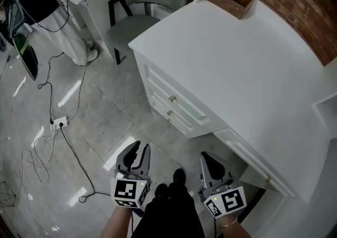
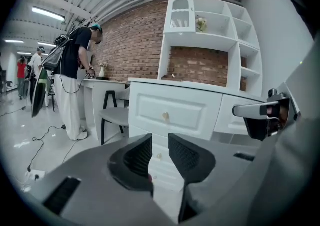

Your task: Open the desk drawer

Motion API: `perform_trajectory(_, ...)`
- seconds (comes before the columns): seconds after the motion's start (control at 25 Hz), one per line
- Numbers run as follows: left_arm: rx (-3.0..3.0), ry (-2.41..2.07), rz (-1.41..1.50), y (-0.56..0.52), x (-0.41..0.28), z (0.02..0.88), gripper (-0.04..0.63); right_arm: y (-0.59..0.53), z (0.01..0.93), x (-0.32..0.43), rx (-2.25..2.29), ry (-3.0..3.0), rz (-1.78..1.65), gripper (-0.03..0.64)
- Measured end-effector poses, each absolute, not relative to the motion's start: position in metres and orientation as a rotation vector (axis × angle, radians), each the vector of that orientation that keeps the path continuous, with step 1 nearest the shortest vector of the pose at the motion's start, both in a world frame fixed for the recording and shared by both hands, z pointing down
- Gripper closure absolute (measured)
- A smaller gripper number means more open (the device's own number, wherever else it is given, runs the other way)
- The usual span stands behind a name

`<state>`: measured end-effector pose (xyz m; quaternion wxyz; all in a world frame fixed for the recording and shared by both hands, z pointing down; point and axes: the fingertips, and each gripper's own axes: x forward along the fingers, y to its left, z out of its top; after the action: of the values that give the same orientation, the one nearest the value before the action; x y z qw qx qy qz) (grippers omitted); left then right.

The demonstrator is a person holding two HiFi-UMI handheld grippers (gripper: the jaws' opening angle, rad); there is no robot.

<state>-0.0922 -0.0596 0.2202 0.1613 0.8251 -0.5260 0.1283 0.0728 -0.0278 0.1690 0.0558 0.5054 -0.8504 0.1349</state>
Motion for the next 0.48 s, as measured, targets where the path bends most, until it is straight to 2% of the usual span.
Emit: perform_trajectory(0.48, 2.388, -1.468, 0.396, -0.098, -0.070, 0.366, 0.508, -0.051, 0.317, 0.098, 1.528, -2.551, 0.383, 0.612)
